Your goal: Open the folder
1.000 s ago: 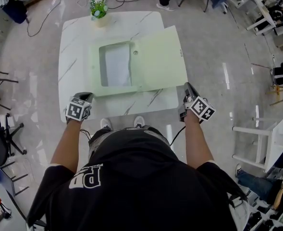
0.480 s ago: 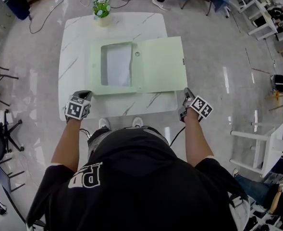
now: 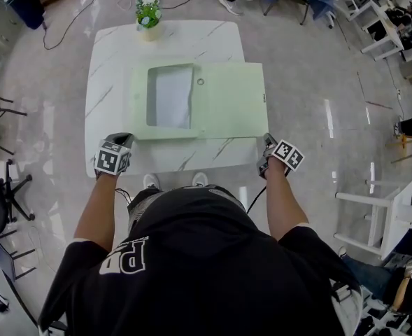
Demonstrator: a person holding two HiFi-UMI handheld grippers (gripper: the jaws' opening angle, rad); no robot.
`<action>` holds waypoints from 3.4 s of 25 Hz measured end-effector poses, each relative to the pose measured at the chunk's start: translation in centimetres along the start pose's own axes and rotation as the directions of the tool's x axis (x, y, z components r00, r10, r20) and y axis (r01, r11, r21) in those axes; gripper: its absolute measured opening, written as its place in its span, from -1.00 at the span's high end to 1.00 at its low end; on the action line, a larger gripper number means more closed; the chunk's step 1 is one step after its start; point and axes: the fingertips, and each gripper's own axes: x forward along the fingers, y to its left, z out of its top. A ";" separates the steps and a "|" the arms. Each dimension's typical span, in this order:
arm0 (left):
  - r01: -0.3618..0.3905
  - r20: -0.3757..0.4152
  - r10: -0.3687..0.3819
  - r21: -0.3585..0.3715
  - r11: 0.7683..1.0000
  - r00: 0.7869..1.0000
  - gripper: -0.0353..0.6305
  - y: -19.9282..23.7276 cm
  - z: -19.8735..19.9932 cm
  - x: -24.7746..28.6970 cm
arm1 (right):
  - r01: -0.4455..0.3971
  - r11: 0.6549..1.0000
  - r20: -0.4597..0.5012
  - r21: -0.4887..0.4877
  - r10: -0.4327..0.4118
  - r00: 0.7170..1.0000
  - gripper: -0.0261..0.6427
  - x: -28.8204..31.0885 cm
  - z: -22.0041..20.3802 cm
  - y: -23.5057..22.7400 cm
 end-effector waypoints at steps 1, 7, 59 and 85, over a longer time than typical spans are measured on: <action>0.001 -0.002 -0.001 0.000 1.000 1.000 0.73 0.0 0.0 0.0 | 0.006 1.000 -0.007 0.001 -0.006 1.000 0.91 0.2 -0.2 -0.2; 0.007 -0.004 -0.007 -0.002 1.000 1.000 0.73 0.0 0.0 0.1 | 0.026 1.000 -0.027 0.007 -0.026 0.999 0.90 0.9 -0.6 -0.9; 0.180 0.473 -0.191 0.068 0.981 0.860 0.73 -5.7 13.6 -11.6 | -0.332 0.600 -0.049 -0.728 0.438 0.898 0.62 -8.8 -2.5 33.4; 0.169 0.617 -0.266 0.213 0.962 0.741 0.73 -9.3 20.1 -18.3 | -0.449 0.471 -0.044 -0.759 0.651 0.758 0.92 -13.5 -2.6 44.0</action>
